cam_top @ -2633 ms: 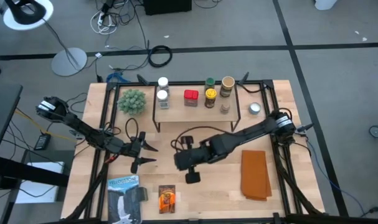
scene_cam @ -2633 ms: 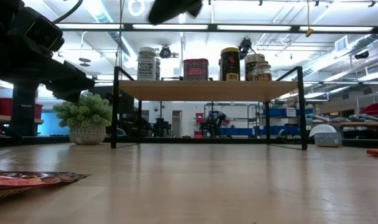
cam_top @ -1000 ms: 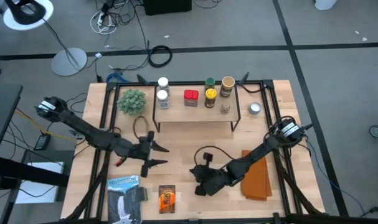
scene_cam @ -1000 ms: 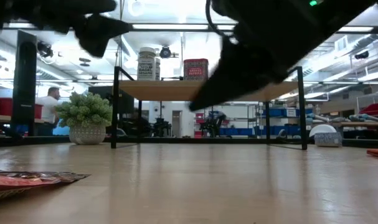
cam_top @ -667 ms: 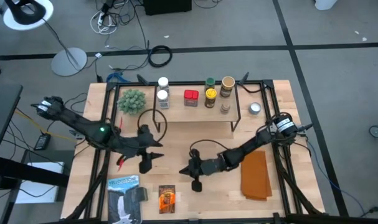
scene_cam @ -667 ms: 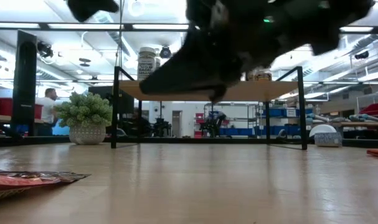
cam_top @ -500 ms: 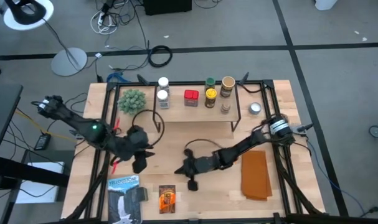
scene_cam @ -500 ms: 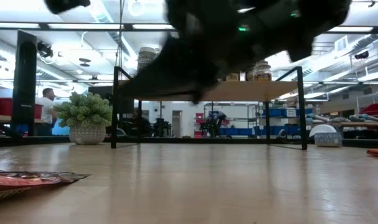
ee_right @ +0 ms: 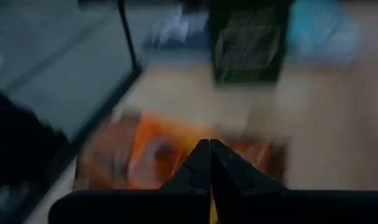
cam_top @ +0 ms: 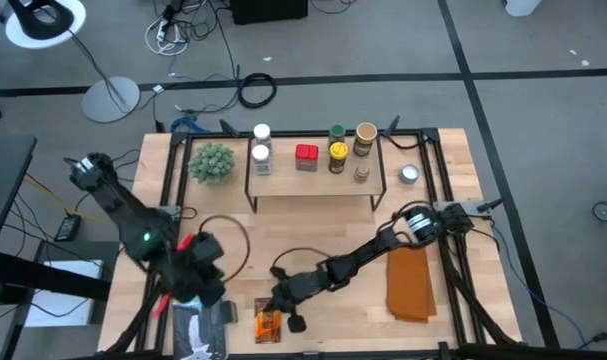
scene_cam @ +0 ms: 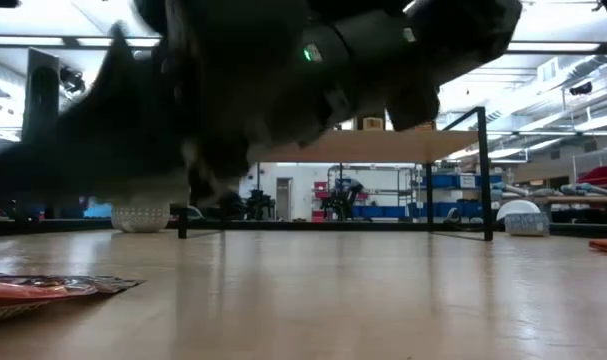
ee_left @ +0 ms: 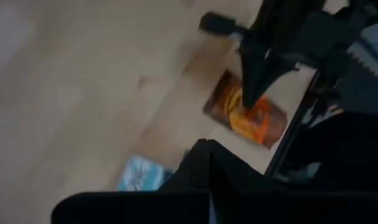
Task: Shelf spices
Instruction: Move the orange seasoning pack to the center of the table, then put the green seasoning can onto the shelf
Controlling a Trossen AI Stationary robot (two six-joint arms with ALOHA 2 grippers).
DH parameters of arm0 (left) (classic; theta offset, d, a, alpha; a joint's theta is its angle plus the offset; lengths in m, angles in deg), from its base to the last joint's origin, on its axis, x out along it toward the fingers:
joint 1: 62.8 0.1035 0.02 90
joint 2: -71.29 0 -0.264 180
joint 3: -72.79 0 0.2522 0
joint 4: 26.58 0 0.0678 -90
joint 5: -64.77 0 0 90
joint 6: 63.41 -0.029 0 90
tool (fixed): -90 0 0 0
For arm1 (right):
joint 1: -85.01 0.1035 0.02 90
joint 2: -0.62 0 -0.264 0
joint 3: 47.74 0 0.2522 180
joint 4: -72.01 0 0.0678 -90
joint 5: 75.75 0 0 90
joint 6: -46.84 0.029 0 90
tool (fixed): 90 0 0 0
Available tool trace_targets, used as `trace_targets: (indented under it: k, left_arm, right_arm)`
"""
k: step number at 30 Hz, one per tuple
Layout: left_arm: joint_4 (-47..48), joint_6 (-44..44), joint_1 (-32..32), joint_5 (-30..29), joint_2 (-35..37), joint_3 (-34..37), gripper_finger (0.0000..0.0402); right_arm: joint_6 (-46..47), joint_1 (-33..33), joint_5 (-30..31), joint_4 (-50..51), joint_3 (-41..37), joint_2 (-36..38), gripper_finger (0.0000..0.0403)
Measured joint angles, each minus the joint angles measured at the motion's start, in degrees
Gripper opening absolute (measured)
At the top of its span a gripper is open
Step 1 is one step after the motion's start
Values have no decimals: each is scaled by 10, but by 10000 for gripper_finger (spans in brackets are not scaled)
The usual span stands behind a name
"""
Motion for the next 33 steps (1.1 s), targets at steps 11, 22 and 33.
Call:
trace_targets:
  k: [11,22,33]
  left_arm:
    - [-9,170,-73,103,-145,0,1]
    - [-166,183,-68,117,-241,0,0]
    - [-215,146,-3,108,-338,0,0]
  right_arm:
    - [2,15,54,178,34,-3,0]
    - [8,30,141,499,29,95,0]
    - [55,71,197,760,28,235,0]
